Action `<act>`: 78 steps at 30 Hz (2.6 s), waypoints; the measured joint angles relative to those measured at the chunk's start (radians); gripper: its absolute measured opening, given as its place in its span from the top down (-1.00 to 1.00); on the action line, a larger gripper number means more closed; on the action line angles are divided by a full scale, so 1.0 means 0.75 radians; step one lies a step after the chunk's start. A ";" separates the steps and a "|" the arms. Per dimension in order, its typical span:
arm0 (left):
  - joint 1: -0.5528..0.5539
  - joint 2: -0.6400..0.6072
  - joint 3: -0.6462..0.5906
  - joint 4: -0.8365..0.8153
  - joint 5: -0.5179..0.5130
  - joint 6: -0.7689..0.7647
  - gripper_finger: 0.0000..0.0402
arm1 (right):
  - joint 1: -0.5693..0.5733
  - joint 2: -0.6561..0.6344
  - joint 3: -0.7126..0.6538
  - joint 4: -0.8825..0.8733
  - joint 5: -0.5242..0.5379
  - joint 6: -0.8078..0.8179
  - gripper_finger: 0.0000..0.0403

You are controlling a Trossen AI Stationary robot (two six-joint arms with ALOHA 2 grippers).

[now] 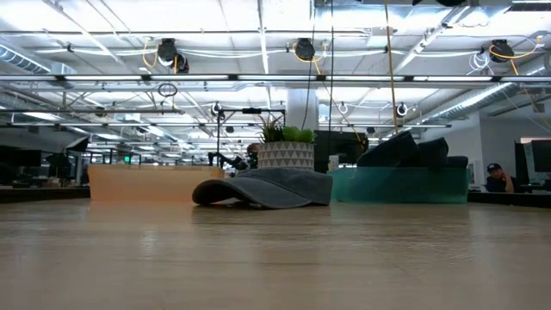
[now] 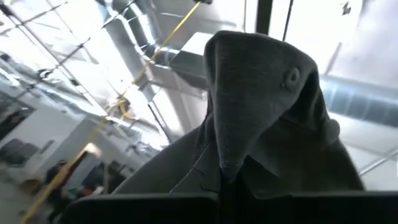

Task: Pick & Place hat
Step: Put the middle right gray cap into the orange bin

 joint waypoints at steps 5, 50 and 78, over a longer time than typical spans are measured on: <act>-0.048 0.068 0.000 0.115 -0.001 -0.047 0.98 | -0.023 0.045 0.049 -0.011 -0.031 -0.022 -0.89; -0.097 0.129 0.000 0.014 0.260 -0.150 0.68 | 0.051 0.343 0.453 0.007 -0.059 -0.070 0.98; 0.225 0.035 0.000 -0.331 1.125 -0.038 -0.44 | -0.187 -0.178 0.452 -0.895 -0.366 0.347 1.00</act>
